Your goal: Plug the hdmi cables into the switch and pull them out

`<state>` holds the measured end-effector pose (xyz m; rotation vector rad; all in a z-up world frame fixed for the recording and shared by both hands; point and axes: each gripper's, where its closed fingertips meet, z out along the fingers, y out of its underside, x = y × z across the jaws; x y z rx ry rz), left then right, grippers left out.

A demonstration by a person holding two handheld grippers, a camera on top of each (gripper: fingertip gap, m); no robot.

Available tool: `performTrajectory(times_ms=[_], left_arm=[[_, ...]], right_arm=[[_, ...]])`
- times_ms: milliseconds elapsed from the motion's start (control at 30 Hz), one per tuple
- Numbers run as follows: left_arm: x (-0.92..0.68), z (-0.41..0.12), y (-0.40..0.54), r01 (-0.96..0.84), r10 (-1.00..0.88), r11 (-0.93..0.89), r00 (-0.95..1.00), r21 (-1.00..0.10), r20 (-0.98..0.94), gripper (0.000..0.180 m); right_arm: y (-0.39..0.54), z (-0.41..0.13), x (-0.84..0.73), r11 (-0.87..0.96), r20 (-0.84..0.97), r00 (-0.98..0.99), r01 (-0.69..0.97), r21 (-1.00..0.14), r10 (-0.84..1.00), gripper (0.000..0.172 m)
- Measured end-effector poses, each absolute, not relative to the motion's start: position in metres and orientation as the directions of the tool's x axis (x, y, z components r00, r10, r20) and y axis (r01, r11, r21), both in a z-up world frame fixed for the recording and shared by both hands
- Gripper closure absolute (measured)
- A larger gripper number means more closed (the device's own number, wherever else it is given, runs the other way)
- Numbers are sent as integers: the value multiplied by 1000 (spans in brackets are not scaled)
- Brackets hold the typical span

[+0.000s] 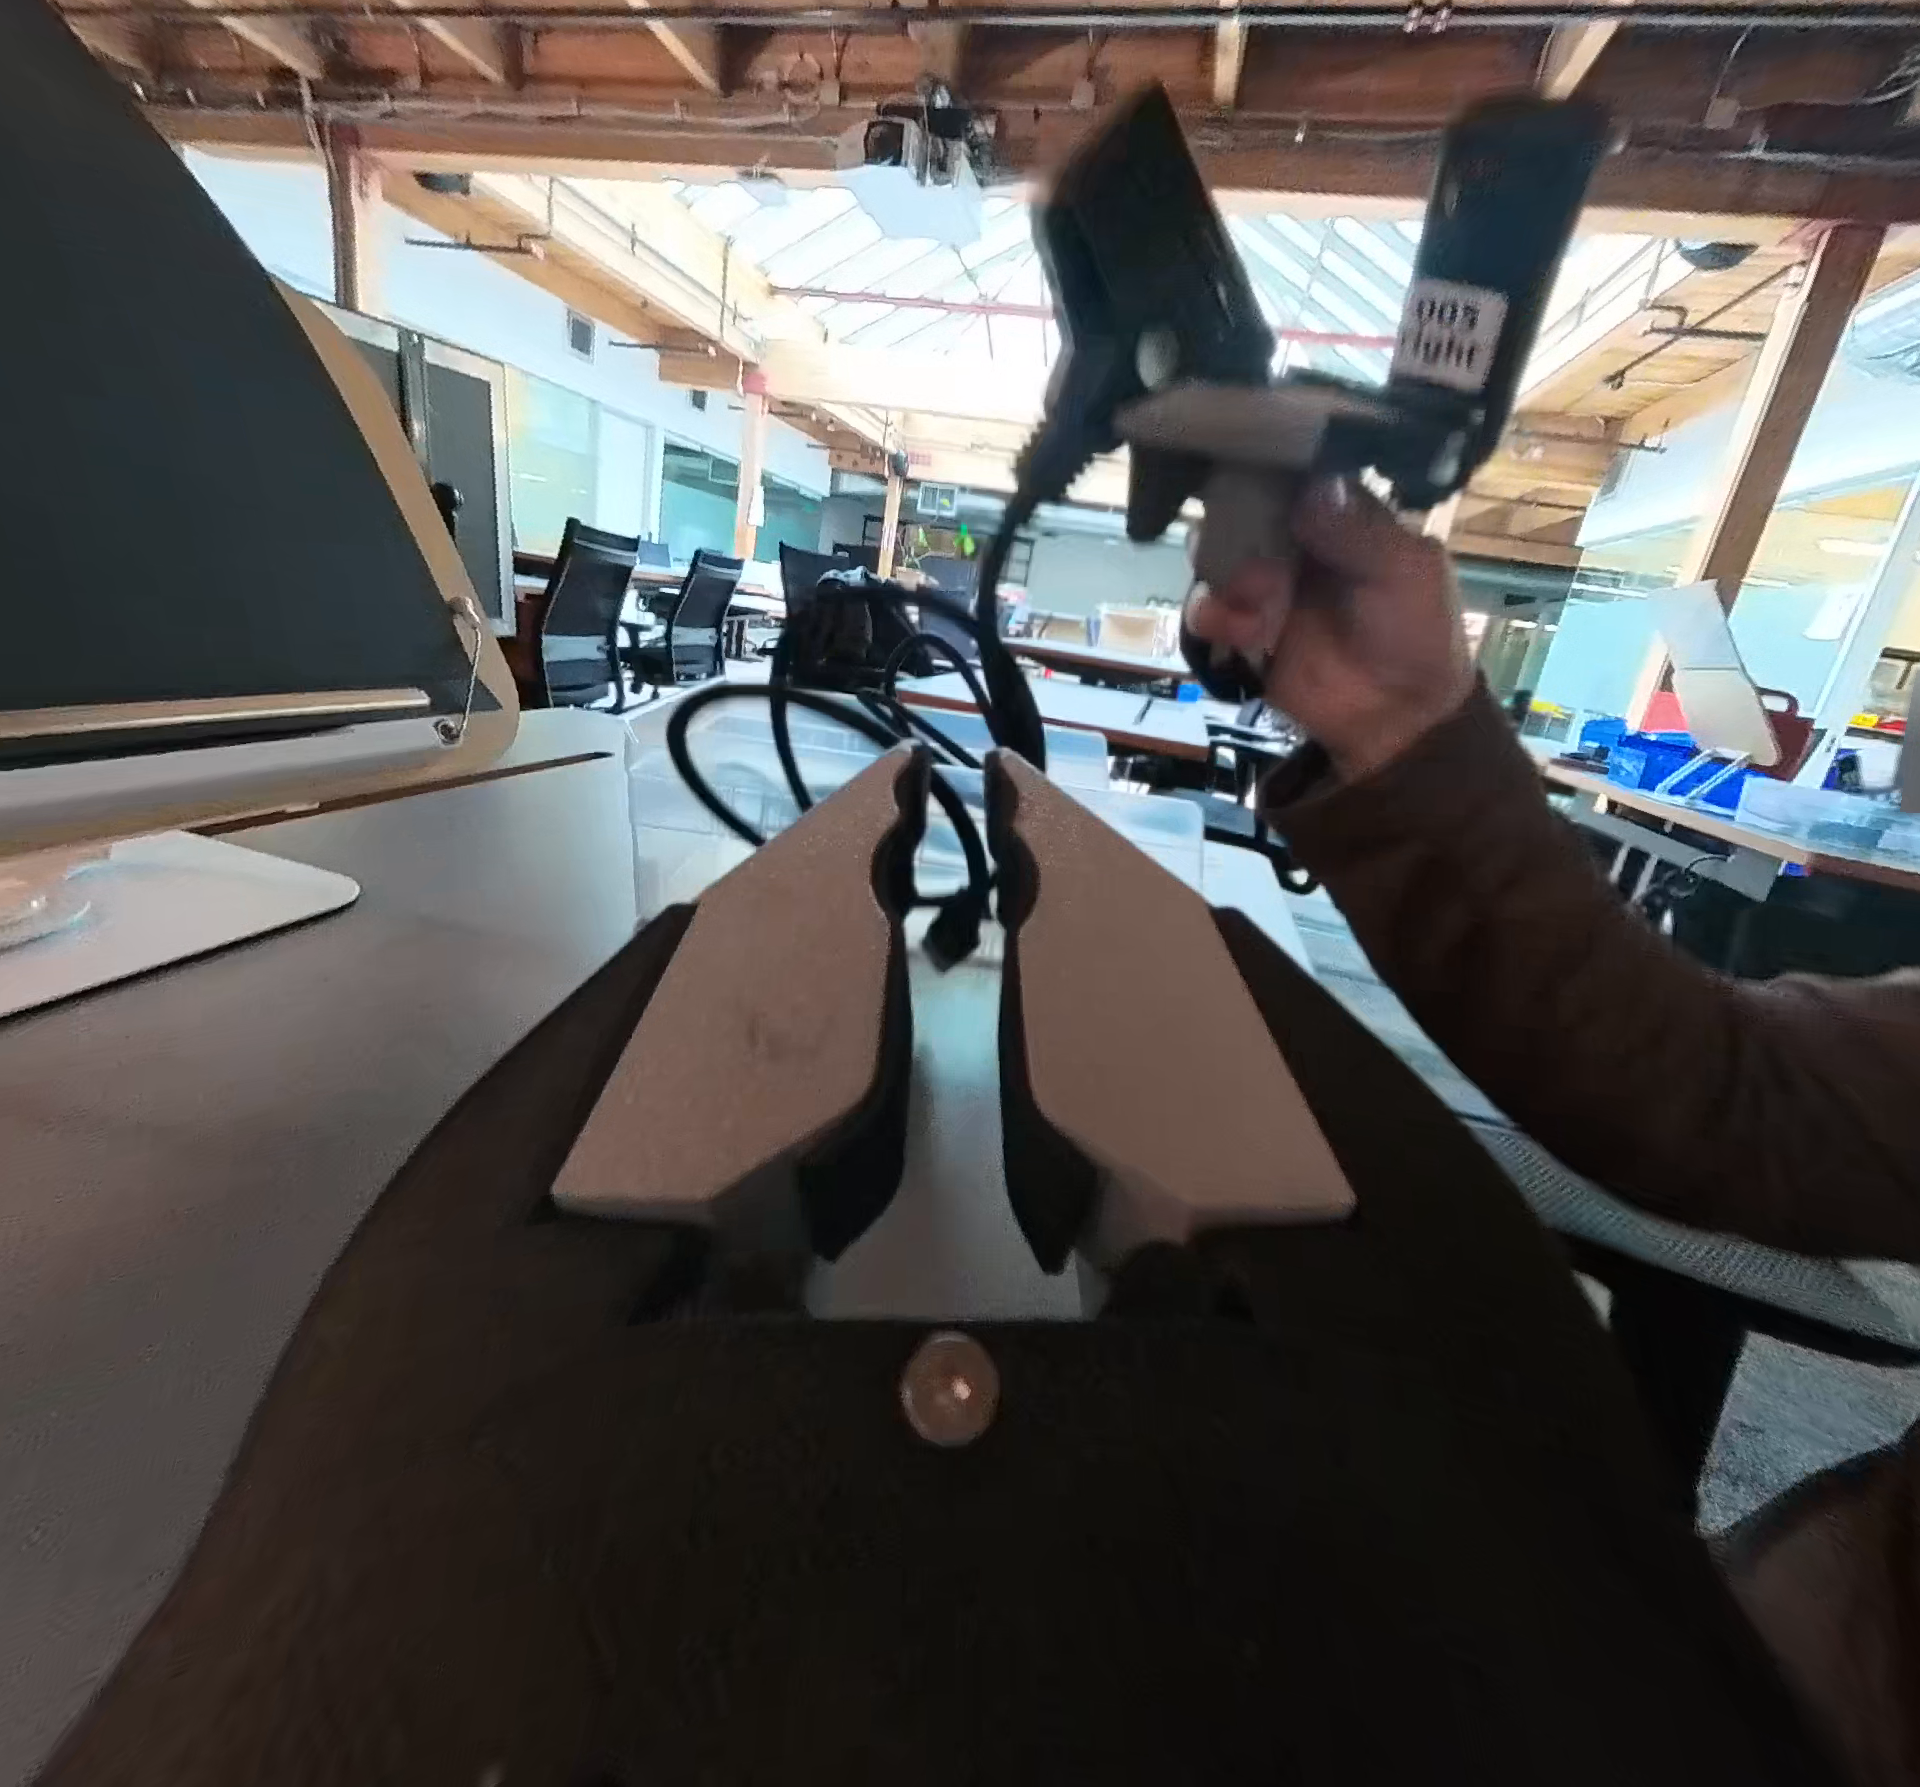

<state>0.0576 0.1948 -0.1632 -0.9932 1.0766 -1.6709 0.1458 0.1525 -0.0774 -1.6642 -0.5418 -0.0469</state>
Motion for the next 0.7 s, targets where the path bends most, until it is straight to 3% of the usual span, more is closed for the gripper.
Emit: performTrajectory(times_ms=[267,400,567,700], left_arm=[[56,-162,196,250,-948,-227,-278,-941,154,176],[61,-171,208,213,-963,-220,-201,-952,177,175],[66,-177,200,176,-975,-155,-188,-972,121,175],[71,-184,194,135,-974,-136,-201,-982,107,176]], right_arm=[[185,42,209,10,353,927,355,-935,125,153],[195,54,263,-68,342,939,339,-938,-33,154],[221,-25,332,-343,383,918,327,-881,-108,154],[229,-130,351,-611,338,940,288,-737,36,153]])
